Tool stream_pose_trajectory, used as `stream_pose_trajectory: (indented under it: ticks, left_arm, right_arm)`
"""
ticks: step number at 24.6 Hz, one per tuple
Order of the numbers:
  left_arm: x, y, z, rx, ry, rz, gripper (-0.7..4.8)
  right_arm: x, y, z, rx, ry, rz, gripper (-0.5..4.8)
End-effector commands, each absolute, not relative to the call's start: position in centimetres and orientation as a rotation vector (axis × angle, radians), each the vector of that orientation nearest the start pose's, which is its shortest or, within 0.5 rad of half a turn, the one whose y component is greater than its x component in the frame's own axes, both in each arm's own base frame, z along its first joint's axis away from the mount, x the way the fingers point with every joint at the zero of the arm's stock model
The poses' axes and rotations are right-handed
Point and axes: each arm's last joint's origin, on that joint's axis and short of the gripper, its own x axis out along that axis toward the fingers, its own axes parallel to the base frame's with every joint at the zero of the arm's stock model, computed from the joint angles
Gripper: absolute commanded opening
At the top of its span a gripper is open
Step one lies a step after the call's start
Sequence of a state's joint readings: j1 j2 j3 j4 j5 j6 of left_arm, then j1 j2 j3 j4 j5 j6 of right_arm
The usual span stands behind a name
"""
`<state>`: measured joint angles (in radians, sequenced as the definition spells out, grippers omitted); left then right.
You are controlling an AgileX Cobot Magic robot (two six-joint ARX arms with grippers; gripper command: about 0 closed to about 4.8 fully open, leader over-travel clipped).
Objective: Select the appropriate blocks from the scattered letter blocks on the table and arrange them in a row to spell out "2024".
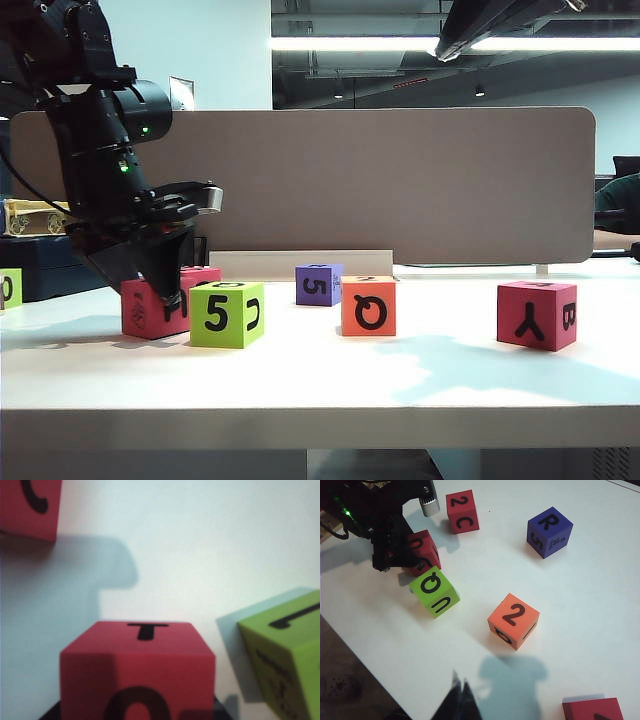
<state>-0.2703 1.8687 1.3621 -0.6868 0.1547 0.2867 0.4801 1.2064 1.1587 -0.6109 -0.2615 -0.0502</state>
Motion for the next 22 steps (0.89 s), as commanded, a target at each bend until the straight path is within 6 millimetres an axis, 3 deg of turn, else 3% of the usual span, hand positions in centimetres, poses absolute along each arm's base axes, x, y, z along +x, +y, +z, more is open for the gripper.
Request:
stream_pose_trajectory:
  ticks: [1,12,22]
  left_arm:
    - [36.5,-11.4,20.5,0.277,1.081,-0.527,2.72]
    - [37.5,-13.1,21.4,0.218,0.923,-0.484,2.72]
    - [37.7,-14.7,22.0,-0.005,0.873,-0.442,2.72]
  right_arm:
    - [21.8,12.2,34.3,-0.122,0.633,0.733,-0.04]
    - [21.8,12.2,34.3,-0.122,0.634,0.733,-0.04]
    - [21.8,12.2,34.3,-0.124,0.633,0.734,-0.04]
